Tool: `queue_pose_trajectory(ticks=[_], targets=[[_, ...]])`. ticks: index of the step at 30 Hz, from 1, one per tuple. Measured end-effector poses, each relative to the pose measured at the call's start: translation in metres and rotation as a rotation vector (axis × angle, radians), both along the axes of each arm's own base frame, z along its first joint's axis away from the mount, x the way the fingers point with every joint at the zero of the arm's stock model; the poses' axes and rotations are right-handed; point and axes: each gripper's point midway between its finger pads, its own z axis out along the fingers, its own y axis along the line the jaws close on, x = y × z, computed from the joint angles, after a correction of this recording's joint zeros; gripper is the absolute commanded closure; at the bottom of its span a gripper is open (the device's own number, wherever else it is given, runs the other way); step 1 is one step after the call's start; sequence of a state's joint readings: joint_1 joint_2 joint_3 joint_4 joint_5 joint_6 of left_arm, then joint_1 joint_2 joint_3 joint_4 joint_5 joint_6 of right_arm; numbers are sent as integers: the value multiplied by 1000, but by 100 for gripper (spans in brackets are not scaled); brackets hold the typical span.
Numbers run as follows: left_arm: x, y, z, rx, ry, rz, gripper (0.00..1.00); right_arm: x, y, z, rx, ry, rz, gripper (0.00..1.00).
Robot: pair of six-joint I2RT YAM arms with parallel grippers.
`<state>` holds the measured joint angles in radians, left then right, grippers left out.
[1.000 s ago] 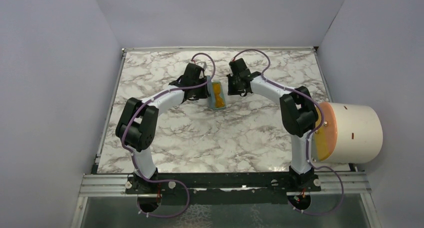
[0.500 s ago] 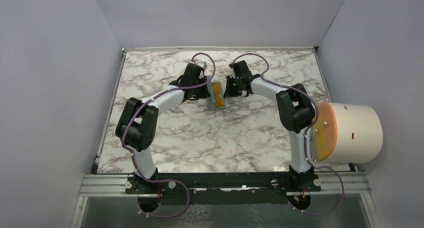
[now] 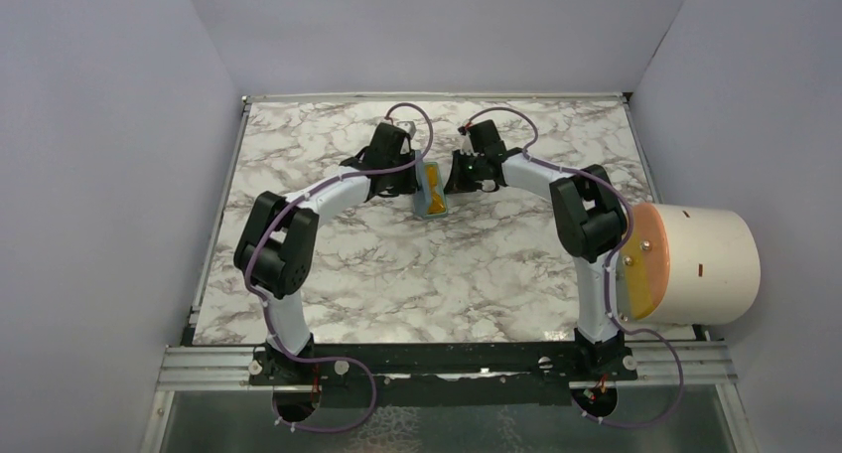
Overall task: Organize the sunglasses
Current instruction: Close the sunglasses case at the center of the board.
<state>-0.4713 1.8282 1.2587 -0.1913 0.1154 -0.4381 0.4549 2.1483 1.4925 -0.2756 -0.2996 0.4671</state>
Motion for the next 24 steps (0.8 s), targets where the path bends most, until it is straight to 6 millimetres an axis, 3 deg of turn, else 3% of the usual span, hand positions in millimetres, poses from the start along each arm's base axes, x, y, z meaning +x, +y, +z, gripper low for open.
queue_pose_trajectory(ticks=[9,14,20,24], targets=[[2,-21,-5,6,-7,-33,80,0,0,0,8,1,4,99],[-6,-35,-21,17,18,-65,80,-3,5,-1,22,9,22,99],[-9,-37,-22,24,21,-74,81,-3,6,-2,24,9,24,98],[-9,-34,-14,34,15,-65,79,-3,5,-2,20,7,20,90]])
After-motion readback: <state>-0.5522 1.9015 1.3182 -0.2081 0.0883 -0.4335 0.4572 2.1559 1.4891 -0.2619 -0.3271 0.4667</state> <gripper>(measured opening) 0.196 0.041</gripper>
